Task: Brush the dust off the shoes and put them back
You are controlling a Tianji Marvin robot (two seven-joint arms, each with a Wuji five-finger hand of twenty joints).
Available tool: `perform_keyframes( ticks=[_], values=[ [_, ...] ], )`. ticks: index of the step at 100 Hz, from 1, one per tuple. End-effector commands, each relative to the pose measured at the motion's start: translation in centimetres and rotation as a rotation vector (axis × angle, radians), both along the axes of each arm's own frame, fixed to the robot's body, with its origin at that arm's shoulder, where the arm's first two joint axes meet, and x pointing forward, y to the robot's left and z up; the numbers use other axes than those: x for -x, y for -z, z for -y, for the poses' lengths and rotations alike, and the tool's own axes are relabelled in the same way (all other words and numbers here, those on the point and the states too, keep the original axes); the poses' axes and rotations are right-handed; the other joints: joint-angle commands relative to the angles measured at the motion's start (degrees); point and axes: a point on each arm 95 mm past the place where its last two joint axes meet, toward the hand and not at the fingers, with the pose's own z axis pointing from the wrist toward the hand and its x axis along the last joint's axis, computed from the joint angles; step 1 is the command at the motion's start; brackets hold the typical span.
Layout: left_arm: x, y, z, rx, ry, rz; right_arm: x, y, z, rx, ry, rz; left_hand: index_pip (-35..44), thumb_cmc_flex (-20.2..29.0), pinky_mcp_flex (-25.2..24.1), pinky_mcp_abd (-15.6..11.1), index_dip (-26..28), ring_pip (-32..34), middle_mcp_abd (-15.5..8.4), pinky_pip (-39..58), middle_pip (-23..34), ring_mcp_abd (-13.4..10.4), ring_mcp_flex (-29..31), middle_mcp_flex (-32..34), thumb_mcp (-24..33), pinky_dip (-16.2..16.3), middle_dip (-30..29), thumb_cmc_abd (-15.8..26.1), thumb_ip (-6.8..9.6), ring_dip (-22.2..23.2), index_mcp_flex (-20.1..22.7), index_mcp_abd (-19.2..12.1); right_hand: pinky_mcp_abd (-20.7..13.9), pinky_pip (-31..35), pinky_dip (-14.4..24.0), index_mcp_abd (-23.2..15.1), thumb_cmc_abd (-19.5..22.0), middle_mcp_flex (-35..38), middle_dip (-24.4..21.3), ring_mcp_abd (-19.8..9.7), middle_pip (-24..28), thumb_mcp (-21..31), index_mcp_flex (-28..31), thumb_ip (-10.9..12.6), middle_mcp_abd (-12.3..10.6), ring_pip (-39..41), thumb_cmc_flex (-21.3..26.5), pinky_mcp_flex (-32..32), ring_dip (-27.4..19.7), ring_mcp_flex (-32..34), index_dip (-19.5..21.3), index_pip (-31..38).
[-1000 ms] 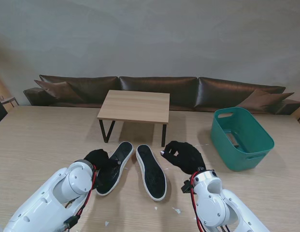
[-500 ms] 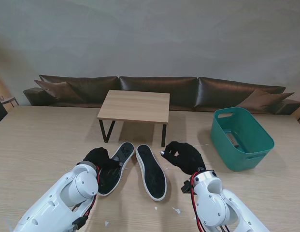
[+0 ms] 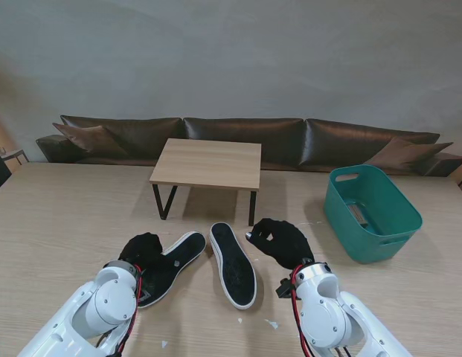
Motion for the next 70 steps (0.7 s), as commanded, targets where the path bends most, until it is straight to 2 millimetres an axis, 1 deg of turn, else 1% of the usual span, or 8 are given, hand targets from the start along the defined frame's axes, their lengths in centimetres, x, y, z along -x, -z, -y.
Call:
perform_keyframes(
  ticks=[1, 12, 14, 29, 39, 54, 64, 70],
  values=[
    [0.4, -0.6, 0.1, 0.013, 0.019, 0.016, 0.1, 0.2, -0.6, -0.014, -0.010, -0.013, 10.0, 14.8, 1.5, -0.7, 2.3, 0.8, -5.0, -0.5, 0.4, -1.4, 3.1, 2.3, 14.5, -0.3, 0.8, 2.9, 5.05, 0.8, 2.2, -2.9, 1.5, 0.2, 0.7, 0.2, -1.7, -0.1, -0.9, 0.5, 0.9, 1.1, 0.7, 1.0, 0.9, 1.0, 0.1, -14.0, 0.1, 0.6, -0.4, 0.1],
    [1.0, -1.6, -0.1, 0.016, 0.037, 0.061, -0.3, 0.2, -1.0, -0.036, -0.003, -0.017, 10.0, 14.9, 1.5, -0.7, 2.3, 0.9, -4.9, -0.6, 0.5, -1.0, 2.9, 2.2, 14.7, -0.3, 1.1, 2.9, 5.14, 1.3, 2.2, -2.8, 1.6, 0.2, 0.7, 0.5, -2.1, -0.4, -0.9, 0.6, 0.9, 1.5, 0.6, 1.0, 1.2, 1.0, 0.4, -14.0, 0.1, 0.5, -0.4, 0.1],
    [1.1, -1.8, -0.1, 0.014, 0.042, 0.068, -0.3, 0.2, -1.1, -0.040, -0.002, -0.017, 10.1, 14.9, 1.5, -0.7, 2.4, 0.9, -4.9, -0.6, 0.5, -0.4, 2.8, 2.2, 14.7, -0.3, 1.3, 2.9, 5.16, 1.5, 2.2, -2.8, 1.6, 0.2, 0.7, 0.5, -2.2, -0.5, -0.9, 0.7, 0.9, 1.6, 0.6, 1.0, 1.2, 1.0, 0.4, -14.1, 0.1, 0.5, -0.5, 0.1],
    [1.9, -3.2, -0.4, 0.010, 0.063, 0.125, -0.8, -0.1, -1.8, -0.053, -0.002, -0.015, 10.2, 15.0, 1.6, -0.8, 2.5, 1.1, -5.0, -1.0, 0.8, -0.6, 3.0, 1.9, 15.0, -0.3, 1.9, 2.9, 5.23, 2.0, 2.2, -2.7, 1.6, 0.1, 0.7, 0.2, -2.5, -1.2, -0.9, 0.6, 0.9, 2.0, -0.2, 0.9, 1.2, 1.0, 0.4, -14.2, 0.1, 0.2, -0.6, -0.1],
    [2.3, -4.1, -0.4, 0.039, 0.082, 0.176, -1.2, -0.4, -2.3, -0.059, -0.002, -0.006, 10.2, 15.0, 1.5, -0.9, 2.5, 1.1, -5.0, -1.1, 0.8, -0.7, 2.9, 1.8, 15.0, -0.3, 2.2, 2.9, 5.27, 2.1, 2.2, -2.7, 1.6, -0.2, 0.6, -0.1, -3.3, -3.4, -1.0, 0.8, 0.6, 2.2, -2.5, 0.8, 1.2, 0.8, 0.6, -14.8, 0.1, -0.8, -0.7, -0.7],
    [2.7, -5.3, 0.0, 0.103, 0.136, 0.256, -1.9, -1.0, -3.0, -0.068, -0.009, -0.003, 10.1, 15.1, 0.8, -1.1, 2.4, 0.9, -5.3, -1.6, 0.8, -0.8, 2.3, 1.4, 14.7, -0.2, 2.5, 3.3, 5.37, 2.4, 1.9, -3.0, 0.7, -1.7, 0.5, -1.9, -6.7, -12.0, -1.5, 0.9, -0.1, 1.2, -11.1, 0.2, 1.1, 0.3, 1.8, -17.6, -0.1, -5.9, -3.1, -5.4],
    [2.8, -5.9, 0.5, 0.171, 0.182, 0.298, -2.5, -1.5, -3.5, -0.083, -0.024, -0.001, 10.0, 15.4, 0.2, -1.1, 2.4, 0.6, -5.1, -1.9, 0.6, -0.6, 1.8, 1.1, 14.3, -0.1, 2.6, 3.6, 5.48, 2.5, 1.9, -3.1, 0.6, -3.3, 1.2, -3.1, -9.6, -19.5, -4.2, 1.3, -1.7, -1.1, -18.5, -0.1, 1.0, -2.4, 3.7, -19.7, -1.9, -10.9, -5.4, -7.5],
    [2.9, -6.2, 0.8, 0.184, 0.215, 0.314, -2.8, -1.7, -3.8, -0.095, -0.041, -0.003, 9.8, 15.4, -0.2, -1.1, 2.4, 0.5, -5.2, -2.1, 0.6, -0.6, 1.7, 1.0, 13.9, 0.1, 2.8, 4.0, 5.56, 2.7, 1.7, -3.2, 0.6, -4.9, 1.3, -4.1, -11.4, -23.8, -6.4, 1.5, -2.9, -2.5, -22.8, -0.3, 0.8, -6.4, 4.8, -20.8, -4.4, -13.7, -6.4, -8.0]
  ],
)
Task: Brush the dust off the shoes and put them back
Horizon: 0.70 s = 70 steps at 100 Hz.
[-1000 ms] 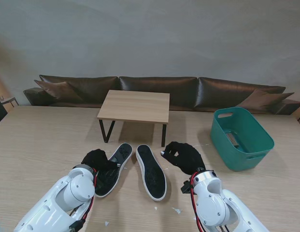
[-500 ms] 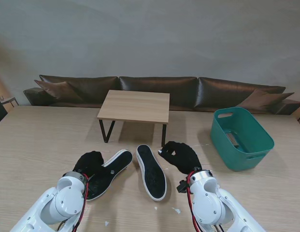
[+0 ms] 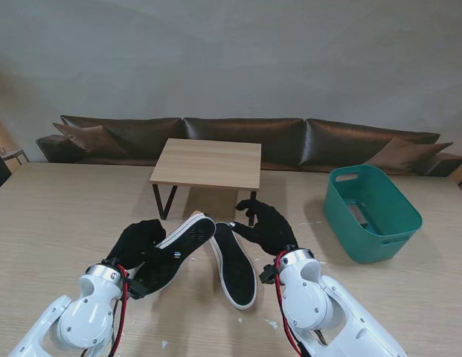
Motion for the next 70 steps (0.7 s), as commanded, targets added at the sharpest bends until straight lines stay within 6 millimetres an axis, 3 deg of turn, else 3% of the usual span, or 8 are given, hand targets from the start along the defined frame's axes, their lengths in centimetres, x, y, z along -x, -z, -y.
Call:
perform_keyframes(
  ticks=[1, 18, 36, 58, 64, 70],
  values=[
    [-0.1, -1.2, 0.8, -0.011, 0.036, 0.018, -0.4, -0.6, -0.8, -0.018, -0.036, 0.000, 9.8, 13.7, -0.3, -1.1, 2.4, 1.8, -5.6, -0.6, 0.6, -1.5, 1.8, 1.0, 13.8, 0.2, 1.4, 4.1, 5.85, 1.2, 1.7, -3.6, 0.6, -2.7, 1.3, -2.1, -3.0, -6.0, -2.9, 0.6, -2.1, -2.0, -5.4, -0.3, 0.0, -4.2, 1.2, -20.9, -2.7, -3.7, -1.6, -1.4],
    [0.1, -2.2, 1.7, 0.005, 0.125, 0.039, -1.1, -1.2, -1.2, -0.085, -0.124, -0.022, 9.6, 14.0, -1.5, -1.5, 2.5, 1.3, -5.8, -1.2, 0.4, -1.7, 1.1, 0.6, 12.9, 0.5, 1.6, 4.7, 6.18, 1.4, 1.4, -3.9, 2.0, -6.8, 1.4, -3.3, -6.9, -14.0, -7.6, 2.4, -4.8, -5.5, -14.1, -0.6, 0.4, -13.0, 3.7, -22.7, -7.9, -8.5, -2.9, -3.4],
    [-0.1, -2.8, 2.4, 0.026, 0.169, 0.070, -1.0, -1.3, -1.6, -0.107, -0.216, -0.036, 9.4, 14.4, -2.3, -1.6, 2.6, 0.9, -5.8, -1.5, 0.2, -1.4, 0.7, 0.4, 12.1, 0.9, 1.9, 5.0, 6.49, 1.7, 1.3, -4.1, 2.8, -8.2, 1.7, -4.4, -10.0, -17.3, -8.5, 3.3, -4.9, -6.7, -16.2, -0.6, 0.3, -15.8, 5.0, -22.5, -9.2, -9.3, -2.7, -5.2],
    [-0.3, -3.4, 2.7, 0.045, 0.177, 0.122, -0.6, -0.4, -2.9, -0.127, -0.274, -0.058, 9.2, 14.9, -2.4, -1.7, 2.7, 0.9, -5.7, -1.4, 0.1, -1.1, 0.5, 0.3, 11.5, 1.3, 2.1, 5.1, 6.78, 2.1, 1.4, -4.2, 2.1, -6.4, 3.9, -3.1, -17.0, -14.9, -7.7, 3.5, -1.7, 4.4, -13.0, -1.7, 0.9, -13.9, 5.1, -19.1, -8.0, -5.4, 3.3, -3.3],
    [-0.4, -3.5, 2.7, 0.045, 0.174, 0.134, -0.4, -0.2, -3.4, -0.147, -0.292, -0.064, 9.2, 14.9, -2.6, -1.6, 2.7, 0.9, -5.6, -1.5, 0.0, -1.1, 0.5, 0.3, 11.4, 1.4, 2.1, 5.2, 6.85, 2.2, 1.5, -4.2, 1.5, -4.3, 4.6, -1.9, -17.3, -11.7, -6.5, 2.9, 0.5, 5.8, -11.4, -1.7, 0.5, -11.1, 6.1, -17.7, -6.7, -2.6, 5.1, -0.6],
    [-0.4, -3.6, 2.7, 0.044, 0.171, 0.140, -0.2, 0.1, -3.8, -0.158, -0.300, -0.068, 9.1, 14.9, -2.6, -1.6, 2.7, 0.9, -5.6, -1.5, 0.1, -1.1, 0.5, 0.3, 11.3, 1.4, 2.2, 5.3, 6.87, 2.3, 1.5, -4.1, 1.0, -0.7, 5.4, 1.6, -17.6, -4.6, -4.2, 1.5, 3.9, 8.1, -6.6, -1.6, -0.4, -5.9, 7.5, -15.1, -4.4, 2.3, 6.7, 4.3]
  ],
)
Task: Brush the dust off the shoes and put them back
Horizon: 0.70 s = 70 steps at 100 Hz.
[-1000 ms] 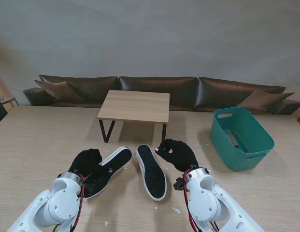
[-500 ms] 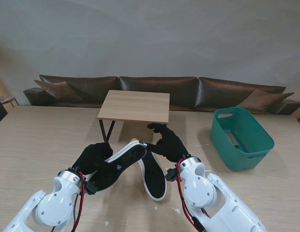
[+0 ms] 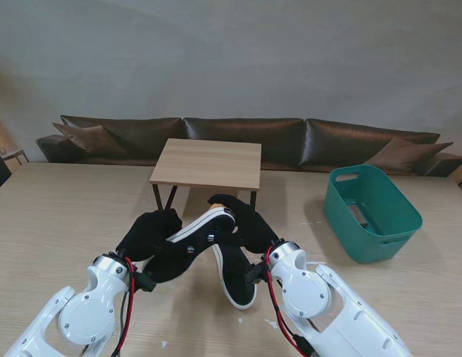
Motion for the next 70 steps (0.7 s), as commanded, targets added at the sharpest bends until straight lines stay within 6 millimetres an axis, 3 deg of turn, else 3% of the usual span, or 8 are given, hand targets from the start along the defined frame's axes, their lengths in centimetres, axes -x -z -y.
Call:
perform_keyframes(
  ticks=[1, 8, 17, 19, 22, 31, 60, 70],
  values=[
    [-0.2, -0.7, 0.3, 0.009, 0.010, 0.017, 0.7, 0.5, -1.1, -0.002, -0.025, -0.016, 9.1, 14.4, -0.7, -1.6, 2.7, 1.5, -5.6, -0.6, 0.2, -1.5, 0.6, 0.4, 11.4, 0.5, 1.4, 5.3, 6.86, 1.3, 1.5, -4.1, -0.7, 5.1, 1.6, 3.3, -2.5, 6.9, 2.9, -1.9, 3.0, 3.1, 5.9, -1.1, -1.3, 5.3, 2.1, -13.7, 2.5, 5.7, 1.9, 6.1],
    [-0.2, -0.8, 0.3, 0.005, 0.004, 0.024, 0.9, 0.8, -1.7, -0.002, -0.011, -0.012, 9.1, 14.4, -0.8, -1.5, 2.7, 1.5, -5.5, -0.6, 0.3, -1.5, 0.6, 0.5, 11.3, 0.5, 1.5, 5.3, 6.88, 1.3, 1.5, -4.1, -1.2, 9.9, 1.2, 8.4, -2.9, 17.5, 5.0, -3.7, 5.8, 6.7, 13.1, -1.3, -2.1, 11.5, 3.3, -9.3, 4.7, 12.5, 1.5, 12.8],
    [-0.3, -0.7, 0.4, 0.004, -0.001, 0.025, 0.9, 1.1, -2.4, -0.021, 0.002, -0.005, 9.0, 14.5, -1.0, -1.5, 2.7, 1.5, -5.3, -0.5, 0.1, -1.4, 0.6, 0.4, 11.2, 0.7, 1.5, 5.3, 6.89, 1.3, 1.4, -4.0, -1.4, 14.6, -0.3, 8.3, -1.7, 31.2, 6.4, -5.7, 7.1, 11.0, 26.5, -1.2, -2.1, 17.6, 6.6, -4.2, 6.9, 20.5, -0.1, 19.7],
    [-0.3, -0.7, 0.3, 0.003, -0.003, 0.025, 1.0, 1.2, -2.5, -0.026, 0.005, -0.002, 9.0, 14.6, -1.0, -1.5, 2.7, 1.5, -5.3, -0.5, 0.1, -1.3, 0.5, 0.4, 11.1, 0.7, 1.5, 5.3, 6.90, 1.4, 1.5, -4.0, -1.4, 15.2, -1.1, 8.0, -1.6, 32.6, 6.9, -6.0, 6.9, 11.3, 27.5, -2.5, -2.1, 18.0, 7.1, -3.7, 7.1, 21.2, -2.3, 21.0],
    [-0.4, -0.6, 0.3, 0.000, -0.006, 0.023, 1.0, 1.3, -2.7, -0.032, 0.008, 0.003, 8.9, 14.6, -1.1, -1.4, 2.7, 1.5, -5.2, -0.5, 0.1, -1.3, 0.5, 0.4, 11.1, 0.7, 1.5, 5.3, 6.89, 1.4, 1.4, -4.0, -1.9, 16.9, -2.9, 5.9, -1.1, 38.7, 8.2, -7.0, 6.4, 12.0, 29.5, -9.4, -2.5, 19.8, 10.9, -1.4, 7.9, 24.6, -11.1, 29.4],
    [-0.6, -0.3, 0.1, -0.017, -0.018, 0.025, 1.0, 1.5, -3.3, -0.064, 0.007, 0.011, 8.9, 14.7, -1.4, -1.2, 2.7, 1.5, -5.0, -0.3, 0.1, -1.0, 0.4, 0.3, 10.9, 0.9, 1.5, 5.5, 6.93, 1.5, 1.3, -3.8, -2.3, 18.9, -3.6, 3.2, -1.4, 47.6, 10.6, -7.8, 6.7, 14.0, 36.2, -10.7, -2.5, 24.5, 17.4, 3.2, 10.4, 29.8, -13.9, 35.4],
    [-0.7, 0.4, -0.2, -0.023, -0.066, 0.032, 1.1, 1.3, -5.0, -0.152, 0.028, 0.052, 7.3, 14.7, -4.8, 0.7, 2.0, 1.0, -2.8, -0.1, -0.8, 0.4, -1.6, -0.4, 9.5, 1.6, 1.1, 5.8, 6.66, 1.7, 0.3, -3.1, -5.0, 22.3, -2.2, -0.7, -5.1, 53.8, 19.5, -13.1, 8.2, 19.7, 41.1, -11.2, -1.5, 45.7, 21.9, 14.9, 19.0, 30.8, -12.6, 38.8],
    [-0.4, 0.6, -0.6, -0.031, -0.084, 0.028, 0.9, 1.0, -5.6, -0.130, 0.058, 0.100, -7.6, 13.8, -12.8, 1.9, -7.9, -2.4, -1.5, -3.8, -4.5, 1.2, -7.9, -3.0, 7.0, 2.3, -2.3, 7.5, 6.50, 0.9, 0.8, -6.9, -5.5, 22.8, -1.3, -1.0, -5.1, 55.2, 20.4, -14.8, 8.2, 20.1, 40.9, -11.5, -2.3, 49.3, 21.5, 17.7, 20.5, 30.9, -12.9, 39.7]
  ],
)
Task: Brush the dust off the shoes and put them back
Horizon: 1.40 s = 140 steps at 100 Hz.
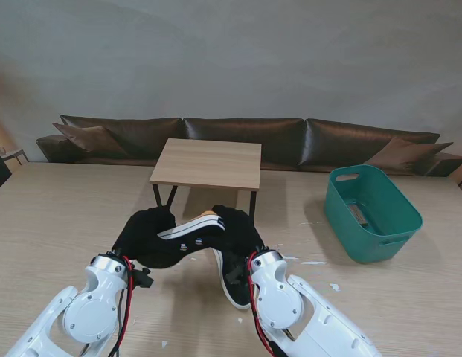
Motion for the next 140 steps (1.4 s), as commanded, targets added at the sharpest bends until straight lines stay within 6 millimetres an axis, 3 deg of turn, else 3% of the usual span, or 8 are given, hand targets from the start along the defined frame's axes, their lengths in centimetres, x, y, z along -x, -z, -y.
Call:
perform_keyframes(
  ticks=[1, 6, 12, 16, 19, 27, 95, 140],
  values=[
    [0.3, -0.1, 0.3, 0.005, 0.002, -0.007, 0.6, -0.8, -2.3, 0.012, -0.043, 0.028, -4.6, 10.2, -2.9, 0.8, -4.1, 3.8, -1.6, 3.6, -1.6, -0.5, -3.2, -1.5, 6.6, 3.5, -2.3, 11.9, 6.45, 0.3, 1.3, -6.7, -2.7, 2.9, 1.4, -10.5, 7.5, 9.3, 2.9, -9.7, 4.1, 13.9, 6.7, 3.9, -3.6, 3.5, 12.0, 16.8, 1.4, 2.0, 0.3, 7.8],
    [0.5, 0.1, -0.1, 0.007, -0.010, -0.013, 0.4, -1.0, -2.5, 0.045, -0.034, 0.054, -15.1, 8.7, -8.0, 2.0, -8.2, -0.1, -0.7, -0.3, -0.6, 1.7, -8.0, -6.3, 4.4, 4.3, -9.1, 12.5, 6.50, -2.0, 1.6, -7.5, -3.2, 2.9, 1.7, -10.8, 7.7, 9.6, 3.3, -10.6, 4.0, 13.8, 6.3, 3.8, -4.1, 4.4, 11.9, 17.7, 1.9, 2.0, 0.6, 8.3],
    [0.7, 0.2, -0.4, 0.010, -0.026, -0.022, 0.3, -1.2, -2.7, 0.084, -0.027, 0.082, -28.8, 4.4, -14.6, 2.6, -10.6, -6.1, 0.6, -7.4, -1.0, 3.4, -15.1, -12.3, 6.5, 4.2, -26.6, 14.3, 6.24, -7.0, 2.5, -7.4, -3.4, 3.1, 2.0, -11.0, 7.8, 10.0, 3.6, -11.2, 3.9, 13.9, 6.2, 3.8, -4.4, 5.3, 11.9, 18.6, 2.3, 2.0, 0.7, 8.5],
    [0.8, 0.2, -0.7, 0.013, -0.038, -0.024, 0.1, -1.3, -2.8, 0.112, -0.025, 0.102, -32.9, 2.5, -16.8, 2.7, -11.8, -8.4, 1.3, -9.9, -2.5, 4.0, -17.9, -14.5, 7.9, 3.5, -29.4, 15.3, 6.61, -8.9, 2.6, -7.3, -3.6, 3.1, 2.2, -11.3, 7.8, 10.2, 3.8, -11.5, 3.7, 13.9, 6.1, 3.7, -4.6, 5.7, 11.8, 18.9, 2.5, 2.0, 0.7, 8.7],
    [1.0, 0.2, -0.9, 0.016, -0.045, -0.029, 0.0, -1.4, -2.9, 0.135, -0.026, 0.118, -39.0, -1.0, -20.2, 2.2, -14.9, -11.7, 1.9, -14.3, -4.7, 4.8, -22.8, -18.2, 10.3, 2.4, -32.5, 17.3, 8.79, -11.6, 1.8, -6.5, -3.8, 3.2, 2.3, -11.3, 7.8, 10.2, 3.8, -11.6, 3.7, 14.0, 6.1, 3.7, -4.7, 5.8, 11.7, 19.0, 2.6, 2.0, 0.8, 8.8],
    [1.2, 0.2, -1.3, 0.025, -0.063, -0.029, -0.3, -1.5, -3.1, 0.188, -0.029, 0.153, -43.9, -2.7, -23.4, 1.5, -17.7, -14.6, 3.0, -19.9, -6.7, 5.3, -28.1, -22.7, 9.1, 1.4, -35.9, 18.9, 8.86, -14.8, -0.1, -6.5, -4.5, 3.5, 2.8, -11.9, 7.9, 10.4, 4.2, -12.4, 3.6, 14.1, 5.9, 3.6, -5.3, 6.1, 11.4, 19.1, 2.9, 2.0, 0.9, 9.1],
    [3.2, -0.4, -4.0, 0.079, -0.142, 0.008, -1.9, -1.9, -5.6, 0.574, 0.062, 0.498, -46.4, -3.3, -25.4, 1.8, -19.1, -14.7, 5.8, -25.5, -6.8, 6.0, -31.2, -25.2, 3.1, 4.4, -37.0, 25.2, 9.28, -15.1, -1.5, -3.7, -7.5, 3.3, 3.6, -13.9, 8.9, 10.1, 4.7, -14.8, 3.3, 14.7, 4.4, 2.8, -7.5, 5.3, 9.6, 19.4, 3.1, 2.1, 0.3, 11.0],
    [3.5, 0.7, -4.1, 0.131, -0.173, -0.044, 0.7, 2.6, -6.3, 0.646, -0.144, 0.449, -46.9, -2.9, -26.7, 2.6, -19.1, -14.0, 7.7, -27.3, -6.5, 7.0, -32.3, -25.3, -1.2, 7.7, -35.3, 29.5, 9.71, -13.1, -1.4, -2.4, -5.4, 2.9, 5.3, -12.7, 12.2, 6.2, 5.5, -13.9, 8.4, 12.9, 0.8, 2.7, -7.3, 6.7, 9.8, 17.8, 3.7, 2.1, 0.8, 13.8]
  ],
)
